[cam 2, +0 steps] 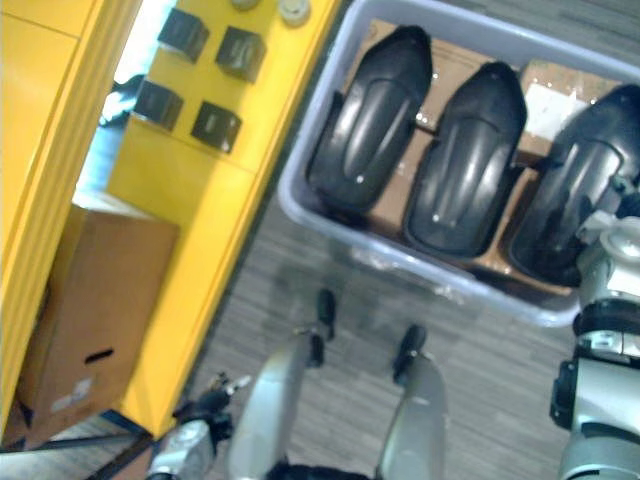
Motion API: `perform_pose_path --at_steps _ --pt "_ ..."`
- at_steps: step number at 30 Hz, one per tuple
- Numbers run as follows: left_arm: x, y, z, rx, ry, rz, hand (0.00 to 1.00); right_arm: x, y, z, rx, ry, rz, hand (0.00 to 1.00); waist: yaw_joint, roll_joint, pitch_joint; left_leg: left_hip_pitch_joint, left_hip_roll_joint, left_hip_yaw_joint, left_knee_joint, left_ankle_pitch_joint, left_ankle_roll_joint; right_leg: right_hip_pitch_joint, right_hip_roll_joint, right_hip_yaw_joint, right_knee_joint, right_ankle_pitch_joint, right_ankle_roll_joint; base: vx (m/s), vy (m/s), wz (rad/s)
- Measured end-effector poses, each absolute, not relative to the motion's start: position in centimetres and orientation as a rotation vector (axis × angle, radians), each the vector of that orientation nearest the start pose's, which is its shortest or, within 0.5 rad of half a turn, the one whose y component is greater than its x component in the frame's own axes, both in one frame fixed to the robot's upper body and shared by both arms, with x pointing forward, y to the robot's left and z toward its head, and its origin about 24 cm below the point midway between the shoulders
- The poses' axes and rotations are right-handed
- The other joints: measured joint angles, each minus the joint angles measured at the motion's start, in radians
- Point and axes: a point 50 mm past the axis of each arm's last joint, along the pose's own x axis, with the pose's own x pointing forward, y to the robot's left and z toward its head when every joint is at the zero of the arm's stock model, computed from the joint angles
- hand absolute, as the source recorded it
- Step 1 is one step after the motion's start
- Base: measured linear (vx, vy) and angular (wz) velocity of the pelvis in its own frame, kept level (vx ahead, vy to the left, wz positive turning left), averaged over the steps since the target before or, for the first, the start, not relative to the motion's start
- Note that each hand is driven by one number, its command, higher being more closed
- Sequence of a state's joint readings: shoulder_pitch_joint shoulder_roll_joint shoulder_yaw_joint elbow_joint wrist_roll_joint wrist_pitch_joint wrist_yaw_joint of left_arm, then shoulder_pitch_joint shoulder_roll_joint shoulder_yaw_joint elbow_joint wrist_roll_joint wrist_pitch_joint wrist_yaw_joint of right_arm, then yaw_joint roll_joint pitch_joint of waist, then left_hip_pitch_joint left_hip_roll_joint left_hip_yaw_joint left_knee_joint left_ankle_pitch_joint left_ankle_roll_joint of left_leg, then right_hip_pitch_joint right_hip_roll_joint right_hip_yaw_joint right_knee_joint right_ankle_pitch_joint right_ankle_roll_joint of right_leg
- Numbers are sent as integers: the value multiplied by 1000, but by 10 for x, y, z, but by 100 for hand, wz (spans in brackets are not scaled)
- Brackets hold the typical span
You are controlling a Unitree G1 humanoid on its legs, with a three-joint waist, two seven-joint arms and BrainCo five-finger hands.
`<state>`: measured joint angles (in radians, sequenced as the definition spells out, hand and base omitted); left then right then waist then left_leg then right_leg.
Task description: Walk over and take plastic housings, then place them on the shelf
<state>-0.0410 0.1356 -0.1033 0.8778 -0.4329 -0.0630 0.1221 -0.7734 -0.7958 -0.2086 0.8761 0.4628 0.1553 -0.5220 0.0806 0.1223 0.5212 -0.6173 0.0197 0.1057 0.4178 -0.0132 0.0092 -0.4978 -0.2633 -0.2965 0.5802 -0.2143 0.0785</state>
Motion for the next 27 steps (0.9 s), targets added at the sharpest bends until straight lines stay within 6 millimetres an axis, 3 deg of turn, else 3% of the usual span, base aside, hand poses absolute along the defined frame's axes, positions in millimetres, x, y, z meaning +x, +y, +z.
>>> perform_pose_path --at_steps 8,9,21,27 --pt "179 188 -123 -162 785 235 0 323 -397 171 1 100 -936 0 0 3 -2 -5 1 -3 -8 8 -4 -9 1 -2 2 -1 -2 0 0 0" --pt "179 188 -123 -168 786 236 0 322 -398 172 -15 112 -931 100 0 3 -2 -9 1 -5 -8 9 -4 -12 1 -3 2 -1 -2 -10 -1 3" --pt "178 187 -123 -194 788 243 0 309 -418 173 -130 202 -975 100 6 4 -4 -13 0 -9 -25 28 -6 -24 0 -6 19 -2 -3 -2 -2 1" --pt "178 186 -124 -194 793 237 0 309 -415 164 -209 273 -970 100 10 11 -53 -12 0 -12 -34 36 -9 -26 0 -11 18 -4 -7 -14 -7 2"
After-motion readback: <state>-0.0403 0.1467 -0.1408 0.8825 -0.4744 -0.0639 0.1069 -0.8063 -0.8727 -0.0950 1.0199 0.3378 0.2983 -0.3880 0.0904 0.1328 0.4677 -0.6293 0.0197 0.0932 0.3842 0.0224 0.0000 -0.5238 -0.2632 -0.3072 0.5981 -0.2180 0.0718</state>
